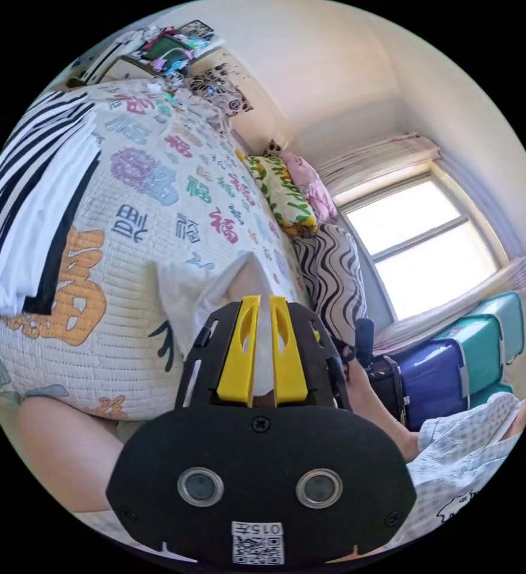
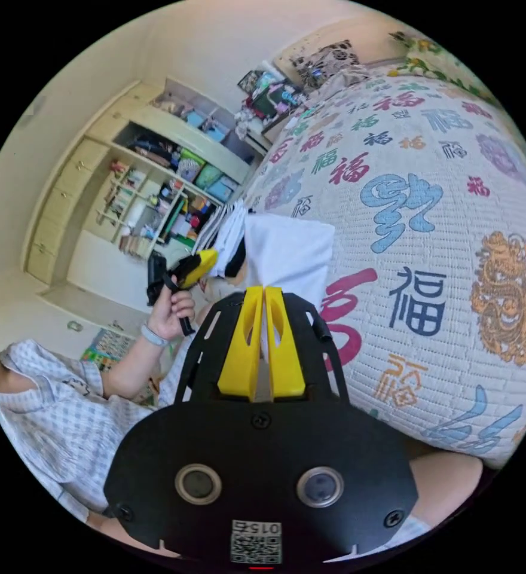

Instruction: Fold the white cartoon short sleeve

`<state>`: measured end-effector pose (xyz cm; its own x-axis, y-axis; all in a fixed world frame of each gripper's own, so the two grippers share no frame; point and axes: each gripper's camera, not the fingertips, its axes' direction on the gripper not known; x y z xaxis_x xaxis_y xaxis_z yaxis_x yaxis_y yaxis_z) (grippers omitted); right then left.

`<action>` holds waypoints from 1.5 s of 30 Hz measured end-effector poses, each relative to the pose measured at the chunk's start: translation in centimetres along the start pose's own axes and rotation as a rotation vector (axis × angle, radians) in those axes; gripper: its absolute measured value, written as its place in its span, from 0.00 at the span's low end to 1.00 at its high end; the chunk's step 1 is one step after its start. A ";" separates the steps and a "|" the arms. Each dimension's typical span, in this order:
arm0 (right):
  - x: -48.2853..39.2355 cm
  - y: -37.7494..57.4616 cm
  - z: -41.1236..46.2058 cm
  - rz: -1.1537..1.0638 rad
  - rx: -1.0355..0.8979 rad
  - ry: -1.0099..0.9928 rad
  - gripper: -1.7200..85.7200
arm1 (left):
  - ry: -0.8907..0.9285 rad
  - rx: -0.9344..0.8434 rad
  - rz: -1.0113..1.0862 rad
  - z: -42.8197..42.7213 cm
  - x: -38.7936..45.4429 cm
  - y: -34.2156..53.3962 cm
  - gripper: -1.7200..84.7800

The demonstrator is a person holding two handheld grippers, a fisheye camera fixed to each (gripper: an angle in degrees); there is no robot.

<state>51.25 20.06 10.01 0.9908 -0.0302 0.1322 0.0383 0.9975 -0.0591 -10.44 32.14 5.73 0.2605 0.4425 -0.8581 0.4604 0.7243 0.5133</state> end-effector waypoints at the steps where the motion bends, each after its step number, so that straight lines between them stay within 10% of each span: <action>1: 0.6 0.1 0.0 0.013 0.017 -0.004 0.02 | -0.015 -0.024 -0.005 0.7 -0.4 0.0 0.10; 16: 11.1 3.6 -1.6 0.061 0.008 0.244 0.08 | -0.468 -0.054 0.239 13.5 0.3 0.8 0.13; 31: 14.6 5.4 -3.5 -0.069 0.092 0.249 0.13 | 0.250 -0.237 0.353 31.0 7.5 0.3 0.03; 39: 20.3 7.2 2.7 0.022 -0.188 0.179 0.18 | -0.343 -0.195 0.215 22.2 -2.3 1.7 0.13; 45: 23.3 8.2 5.1 0.122 -0.252 0.070 0.09 | -0.264 -0.219 0.008 22.3 -6.8 3.4 0.14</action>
<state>73.98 27.91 17.69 0.9963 0.0762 0.0408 -0.0595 0.9470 -0.3157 8.29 19.81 13.00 0.4869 0.3170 -0.8139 0.2721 0.8304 0.4862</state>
